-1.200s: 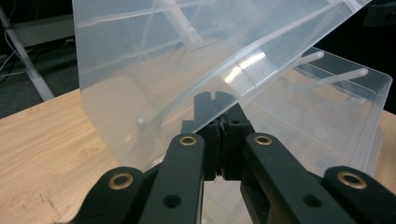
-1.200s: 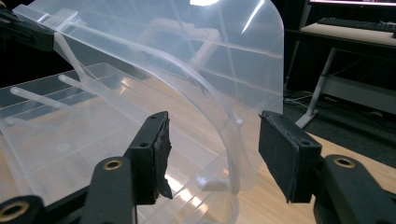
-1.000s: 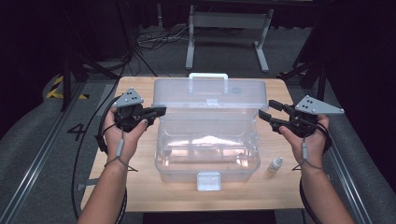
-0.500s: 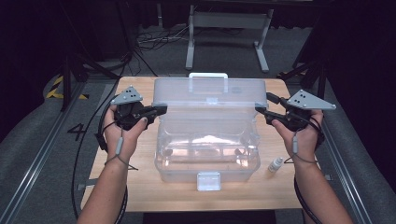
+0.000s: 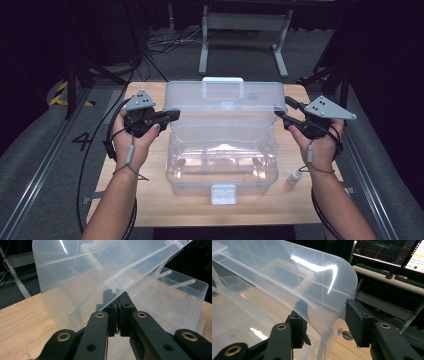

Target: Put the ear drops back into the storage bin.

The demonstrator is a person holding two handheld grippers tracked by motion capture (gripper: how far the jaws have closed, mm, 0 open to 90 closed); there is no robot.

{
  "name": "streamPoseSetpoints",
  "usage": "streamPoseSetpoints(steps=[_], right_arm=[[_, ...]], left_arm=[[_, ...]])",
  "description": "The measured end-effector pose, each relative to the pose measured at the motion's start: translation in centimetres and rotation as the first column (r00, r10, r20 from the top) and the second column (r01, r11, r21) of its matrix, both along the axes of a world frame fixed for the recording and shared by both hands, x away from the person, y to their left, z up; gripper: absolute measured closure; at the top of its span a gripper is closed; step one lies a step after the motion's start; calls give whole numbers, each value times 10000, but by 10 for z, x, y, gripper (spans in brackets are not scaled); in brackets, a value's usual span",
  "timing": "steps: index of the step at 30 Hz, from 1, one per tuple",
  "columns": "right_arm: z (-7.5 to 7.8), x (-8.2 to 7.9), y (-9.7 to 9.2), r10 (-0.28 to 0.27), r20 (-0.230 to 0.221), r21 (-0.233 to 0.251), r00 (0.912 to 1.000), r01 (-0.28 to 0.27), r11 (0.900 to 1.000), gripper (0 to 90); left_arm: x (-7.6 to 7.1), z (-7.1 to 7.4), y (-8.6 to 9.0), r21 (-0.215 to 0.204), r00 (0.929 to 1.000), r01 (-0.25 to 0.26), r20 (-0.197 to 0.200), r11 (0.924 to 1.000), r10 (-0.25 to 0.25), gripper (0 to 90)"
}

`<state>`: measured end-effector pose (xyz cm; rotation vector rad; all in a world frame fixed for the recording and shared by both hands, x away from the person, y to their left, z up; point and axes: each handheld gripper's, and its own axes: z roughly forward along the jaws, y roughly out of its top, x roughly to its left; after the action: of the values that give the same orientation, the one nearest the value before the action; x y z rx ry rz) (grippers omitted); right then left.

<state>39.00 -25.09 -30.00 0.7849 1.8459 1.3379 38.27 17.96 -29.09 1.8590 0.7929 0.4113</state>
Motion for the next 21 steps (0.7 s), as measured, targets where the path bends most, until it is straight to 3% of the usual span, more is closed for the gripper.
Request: streamPoseSetpoints(steps=[8,11,21], right_arm=[[4,-1,-2,-90,-13,54,10000,90,9999,652],[5,-3,-2,-251,123,-111,9996,253,9996,741],[9,0,-1,-418,174,-464,9990,425,9980,779]], left_arm=[[-1,2,4,-89,10000,-72,61,9999,72,866],[-2,2,5,-98,10000,-51,58,9999,52,864],[-2,-4,13,-168,9998,-198,-16,9997,198,855]])
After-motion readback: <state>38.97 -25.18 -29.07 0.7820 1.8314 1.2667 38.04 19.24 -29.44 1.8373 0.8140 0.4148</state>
